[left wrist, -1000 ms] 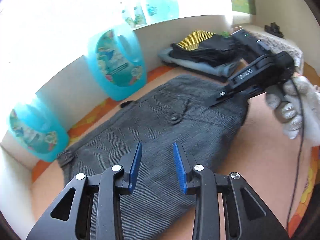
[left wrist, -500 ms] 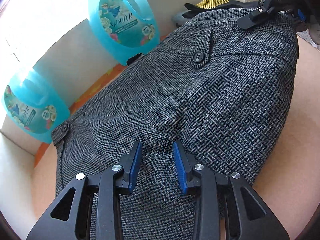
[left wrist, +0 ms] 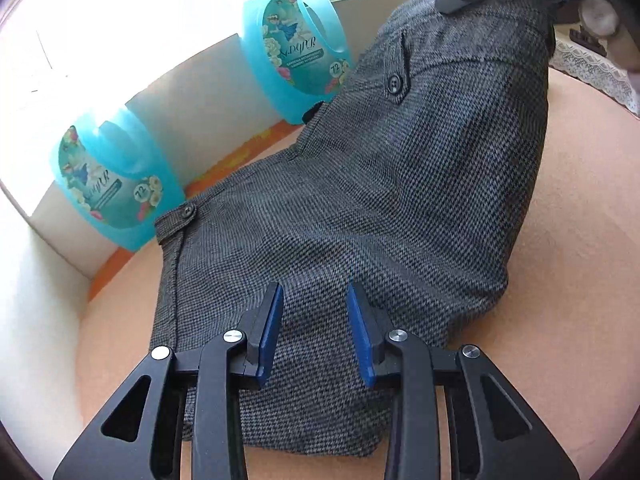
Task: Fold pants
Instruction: 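Lift the pants edge with the right gripper and fold it over, then open the right gripper and withdraw it from the folded pants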
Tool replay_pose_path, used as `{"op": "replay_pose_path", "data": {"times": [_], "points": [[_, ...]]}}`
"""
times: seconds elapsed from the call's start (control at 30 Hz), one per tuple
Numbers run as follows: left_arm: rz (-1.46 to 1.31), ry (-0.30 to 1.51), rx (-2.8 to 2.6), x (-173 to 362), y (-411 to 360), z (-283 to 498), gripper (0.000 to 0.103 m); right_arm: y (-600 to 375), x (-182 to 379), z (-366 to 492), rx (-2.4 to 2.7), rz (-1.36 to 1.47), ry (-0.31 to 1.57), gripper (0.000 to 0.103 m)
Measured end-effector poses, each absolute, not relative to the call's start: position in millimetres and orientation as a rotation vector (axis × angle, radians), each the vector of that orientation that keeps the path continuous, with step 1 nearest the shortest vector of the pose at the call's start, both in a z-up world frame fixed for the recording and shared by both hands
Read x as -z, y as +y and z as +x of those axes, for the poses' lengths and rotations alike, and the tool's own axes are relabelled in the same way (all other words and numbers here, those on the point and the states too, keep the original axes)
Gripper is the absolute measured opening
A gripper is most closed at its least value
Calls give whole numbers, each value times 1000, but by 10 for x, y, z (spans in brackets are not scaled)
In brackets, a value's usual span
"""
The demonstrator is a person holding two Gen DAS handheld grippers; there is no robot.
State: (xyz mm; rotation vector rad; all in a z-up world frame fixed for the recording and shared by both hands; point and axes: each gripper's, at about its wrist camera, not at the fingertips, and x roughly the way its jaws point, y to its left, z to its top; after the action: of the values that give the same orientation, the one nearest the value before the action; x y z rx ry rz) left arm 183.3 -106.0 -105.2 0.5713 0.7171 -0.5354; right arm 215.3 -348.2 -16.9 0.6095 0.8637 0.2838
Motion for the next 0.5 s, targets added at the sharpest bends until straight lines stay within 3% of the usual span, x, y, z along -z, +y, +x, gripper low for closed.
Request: {"op": "replay_pose_path", "data": {"times": [0.17, 0.5], "points": [[520, 754, 548, 1181, -980, 1895, 32, -3187, 7, 2266, -306, 573, 853, 13], [326, 663, 437, 607, -93, 1638, 32, -2262, -176, 2621, -396, 427, 872, 11]]}}
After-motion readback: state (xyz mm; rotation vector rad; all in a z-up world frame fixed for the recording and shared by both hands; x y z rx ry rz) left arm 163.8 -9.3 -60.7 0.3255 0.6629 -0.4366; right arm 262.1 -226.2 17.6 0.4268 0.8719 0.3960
